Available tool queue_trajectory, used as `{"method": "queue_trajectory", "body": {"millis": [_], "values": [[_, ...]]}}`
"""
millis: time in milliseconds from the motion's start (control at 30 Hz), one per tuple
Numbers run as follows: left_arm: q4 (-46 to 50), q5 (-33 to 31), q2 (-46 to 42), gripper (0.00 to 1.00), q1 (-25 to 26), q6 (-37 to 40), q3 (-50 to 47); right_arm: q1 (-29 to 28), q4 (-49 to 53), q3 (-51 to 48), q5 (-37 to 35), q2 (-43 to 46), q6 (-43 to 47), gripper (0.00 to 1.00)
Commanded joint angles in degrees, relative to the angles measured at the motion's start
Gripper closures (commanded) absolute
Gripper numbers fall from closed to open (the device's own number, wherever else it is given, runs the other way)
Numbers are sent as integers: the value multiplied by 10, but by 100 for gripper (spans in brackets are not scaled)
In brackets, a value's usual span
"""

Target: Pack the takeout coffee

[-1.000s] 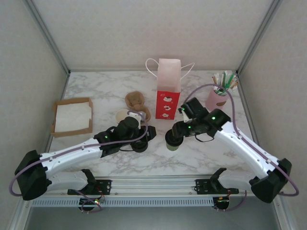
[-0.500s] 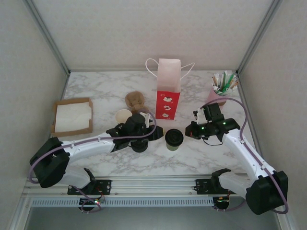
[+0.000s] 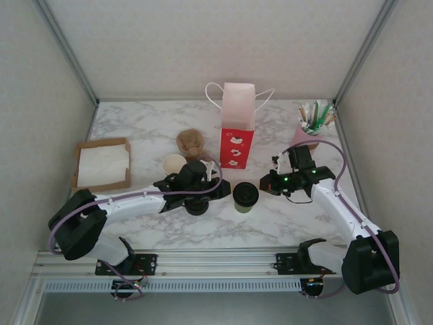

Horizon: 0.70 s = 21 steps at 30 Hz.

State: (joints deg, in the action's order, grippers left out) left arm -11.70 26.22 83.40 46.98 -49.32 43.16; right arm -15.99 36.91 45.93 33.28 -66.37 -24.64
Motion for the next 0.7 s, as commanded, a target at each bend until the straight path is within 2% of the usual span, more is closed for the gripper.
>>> {"method": "queue_trajectory", "body": {"millis": [0, 667], "values": [[-5, 12, 8, 77, -4, 7, 5, 3, -9, -4, 17, -11, 12, 100], [-19, 21, 34, 75, -8, 9, -4, 3, -16, -11, 30, -42, 16, 100]]}}
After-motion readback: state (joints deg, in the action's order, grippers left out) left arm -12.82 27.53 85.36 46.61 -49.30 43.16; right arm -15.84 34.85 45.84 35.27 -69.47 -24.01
